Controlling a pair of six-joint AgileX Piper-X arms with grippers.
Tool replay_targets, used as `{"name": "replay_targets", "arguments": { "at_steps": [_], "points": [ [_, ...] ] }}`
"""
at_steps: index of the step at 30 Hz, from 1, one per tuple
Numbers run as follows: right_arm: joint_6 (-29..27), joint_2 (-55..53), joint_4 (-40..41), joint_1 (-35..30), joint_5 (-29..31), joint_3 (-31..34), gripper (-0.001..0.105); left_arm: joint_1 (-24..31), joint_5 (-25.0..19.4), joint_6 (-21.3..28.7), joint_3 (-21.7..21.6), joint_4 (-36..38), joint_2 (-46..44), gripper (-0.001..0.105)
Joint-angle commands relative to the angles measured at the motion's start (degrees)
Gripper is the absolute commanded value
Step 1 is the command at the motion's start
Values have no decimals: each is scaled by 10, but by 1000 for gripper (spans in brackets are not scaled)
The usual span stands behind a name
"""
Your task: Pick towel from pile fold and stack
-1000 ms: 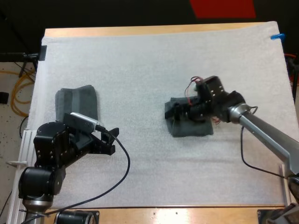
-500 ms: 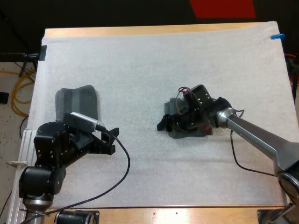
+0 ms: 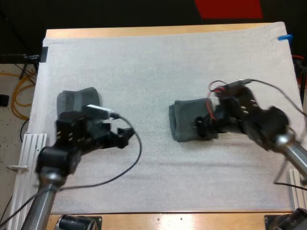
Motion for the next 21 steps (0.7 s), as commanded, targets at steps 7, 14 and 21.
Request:
{"name": "replay_targets", "arguments": {
  "at_steps": [7, 14, 21],
  "points": [
    [-7, -129, 42, -2, 48, -3, 82, -105, -34, -174, -4, -158, 136, 76],
    [2, -217, 119, -2, 82, -3, 82, -151, -42, -238, -34, -254, 280, 76],
    [2, -257, 136, -2, 82, -3, 82, -170, -18, -261, -119, -252, 416, 76]
  ]
}}
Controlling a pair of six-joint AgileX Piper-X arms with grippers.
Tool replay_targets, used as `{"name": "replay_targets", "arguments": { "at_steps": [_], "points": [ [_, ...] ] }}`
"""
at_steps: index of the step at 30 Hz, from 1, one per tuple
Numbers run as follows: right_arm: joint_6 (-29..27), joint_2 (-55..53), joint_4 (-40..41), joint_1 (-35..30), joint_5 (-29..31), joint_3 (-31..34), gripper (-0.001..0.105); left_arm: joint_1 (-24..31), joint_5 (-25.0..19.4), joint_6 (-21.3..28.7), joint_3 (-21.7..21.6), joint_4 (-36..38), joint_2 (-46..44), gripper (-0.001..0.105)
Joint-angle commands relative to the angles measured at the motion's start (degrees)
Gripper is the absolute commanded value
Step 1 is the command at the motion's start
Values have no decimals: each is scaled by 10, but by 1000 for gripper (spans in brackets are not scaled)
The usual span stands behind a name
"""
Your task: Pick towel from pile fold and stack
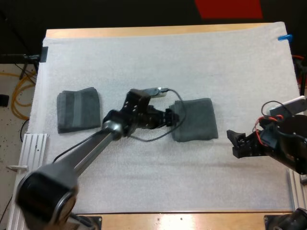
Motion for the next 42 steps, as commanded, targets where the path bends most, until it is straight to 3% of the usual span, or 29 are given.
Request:
{"name": "replay_targets", "arguments": {
  "at_steps": [1, 8, 11, 16, 22, 27, 30, 36, 39, 42],
  "points": [
    [0, -6, 4, -2, 4, -3, 82, -5, 12, -18, -24, -4, 23, 76],
    [0, -10, 30, -2, 18, -3, 82, -20, 22, -32, -98, 92, 103, 76],
    [0, -10, 29, -2, 18, -3, 82, -38, 68, -32, -116, 105, 128, 76],
    [0, -10, 28, -2, 18, -3, 82, -71, 49, -36, -127, 113, 139, 76],
    [0, -10, 28, -2, 18, -3, 82, -77, 65, -38, -127, 105, 139, 75],
    [0, -10, 28, -2, 18, -3, 82, -79, 68, -42, -127, 105, 139, 60],
    [0, -10, 28, -2, 18, -3, 82, -79, 68, -42, -127, 95, 139, 46],
    [0, -10, 28, -2, 18, -3, 82, -79, 68, -27, -131, 90, 139, 0],
    [0, -10, 28, -2, 18, -3, 82, -79, 68, 2, -136, 100, 133, 0],
    [0, -10, 26, -2, 18, -3, 82, -74, 30, 64, -153, 146, 118, 0]
  ]
}}
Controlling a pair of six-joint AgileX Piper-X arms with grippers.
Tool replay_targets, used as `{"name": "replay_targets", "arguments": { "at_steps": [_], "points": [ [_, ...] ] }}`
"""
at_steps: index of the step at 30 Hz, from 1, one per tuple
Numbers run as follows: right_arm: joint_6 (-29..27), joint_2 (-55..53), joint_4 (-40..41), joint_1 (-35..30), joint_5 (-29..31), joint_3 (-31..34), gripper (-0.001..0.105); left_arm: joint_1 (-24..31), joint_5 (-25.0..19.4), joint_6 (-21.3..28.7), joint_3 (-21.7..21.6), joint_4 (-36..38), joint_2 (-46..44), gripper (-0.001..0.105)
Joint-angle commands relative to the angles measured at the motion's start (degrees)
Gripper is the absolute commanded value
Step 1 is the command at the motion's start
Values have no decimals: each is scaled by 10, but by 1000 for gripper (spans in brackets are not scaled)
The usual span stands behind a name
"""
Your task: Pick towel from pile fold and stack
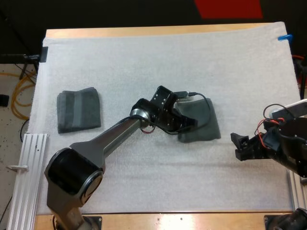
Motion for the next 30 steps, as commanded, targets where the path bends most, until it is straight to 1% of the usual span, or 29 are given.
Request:
{"name": "replay_targets", "arguments": {
  "at_steps": [1, 2, 3, 5, 6, 8, 9, 11, 12, 14, 15, 17, 18, 20, 23, 26, 30],
  "points": [
    [0, -3, -2, -2, 3, -3, 82, 4, -33, 52, -16, 35, -20, 0],
    [0, -3, -3, -2, 4, -3, 82, 10, -59, 89, -26, 65, -28, 0],
    [0, -3, -3, -2, 4, -3, 82, 14, -82, 112, -33, 91, -32, 0],
    [0, -3, -3, -2, 16, -3, 82, 32, -144, 194, -54, 157, -45, 0],
    [0, -3, -3, -2, 18, -3, 82, 39, -157, 209, -59, 175, -49, 0],
    [0, -3, -3, -2, 25, -3, 82, 70, -225, 271, -75, 227, -64, 0],
    [0, -3, -3, -2, 25, -3, 82, 77, -242, 284, -78, 237, -67, 0],
    [0, -3, -4, -2, 25, -3, 82, 118, -282, 319, -88, 268, -80, 0],
    [0, -3, -4, -2, 25, -3, 82, 131, -288, 326, -90, 277, -87, 0],
    [0, -3, -4, -2, 25, -3, 82, 178, -300, 340, -92, 293, -103, 0],
    [0, -3, -4, -2, 25, -3, 82, 192, -304, 343, -93, 296, -107, 0],
    [0, -3, -7, -2, 25, -2, 82, 243, -319, 361, -92, 304, -121, 0],
    [0, -3, -8, -2, 25, -2, 82, 253, -320, 367, -92, 304, -123, 0],
    [0, -3, -14, -2, 25, 0, 82, 293, -320, 388, -92, 308, -129, 0],
    [0, -3, -24, -2, 24, 3, 82, 334, -320, 404, -92, 314, -130, 0],
    [0, -3, -26, -2, 24, 3, 82, 362, -320, 413, -92, 310, -130, 0],
    [0, -3, -26, -2, 24, 3, 82, 382, -321, 424, -92, 297, -130, 0]
  ]
}}
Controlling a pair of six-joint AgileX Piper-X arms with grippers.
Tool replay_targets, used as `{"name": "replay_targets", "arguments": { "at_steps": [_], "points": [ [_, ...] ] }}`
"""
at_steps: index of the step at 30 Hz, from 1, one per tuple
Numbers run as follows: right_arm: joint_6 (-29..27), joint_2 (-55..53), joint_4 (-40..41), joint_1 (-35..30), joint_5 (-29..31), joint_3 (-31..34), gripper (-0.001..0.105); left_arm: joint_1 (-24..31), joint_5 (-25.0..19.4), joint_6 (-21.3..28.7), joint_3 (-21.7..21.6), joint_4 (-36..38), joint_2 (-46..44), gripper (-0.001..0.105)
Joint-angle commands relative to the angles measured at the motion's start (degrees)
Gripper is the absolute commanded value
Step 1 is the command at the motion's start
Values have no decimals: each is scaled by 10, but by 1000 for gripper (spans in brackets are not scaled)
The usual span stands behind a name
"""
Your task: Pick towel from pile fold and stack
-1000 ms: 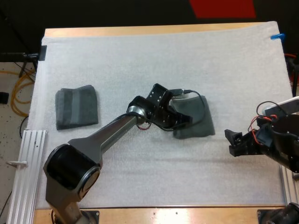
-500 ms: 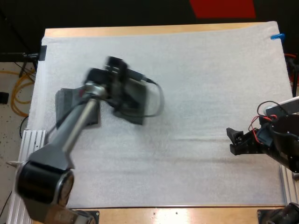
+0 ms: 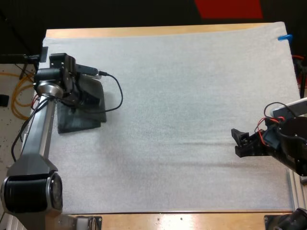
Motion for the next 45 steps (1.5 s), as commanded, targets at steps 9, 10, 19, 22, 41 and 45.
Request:
{"name": "replay_targets", "arguments": {
  "at_steps": [9, 10, 19, 22, 41, 45],
  "points": [
    [0, -3, -18, -2, -44, -1, 82, 24, -10, 15, -4, -9, 4, 1],
    [0, -3, -23, -2, -58, -1, 82, 24, -10, 18, -4, -7, 7, 3],
    [0, -3, -39, -2, -154, -1, 82, 24, -94, 21, -4, -1, 26, 44],
    [0, -3, -43, -2, -154, -1, 82, 24, -151, 25, -4, -4, 26, 52],
    [9, -3, -66, -2, -155, -1, 82, 26, 72, -50, 58, -61, 48, 52],
    [9, -3, -77, -2, -157, -1, 82, 26, 67, -50, 69, -67, 77, 52]
  ]
}}
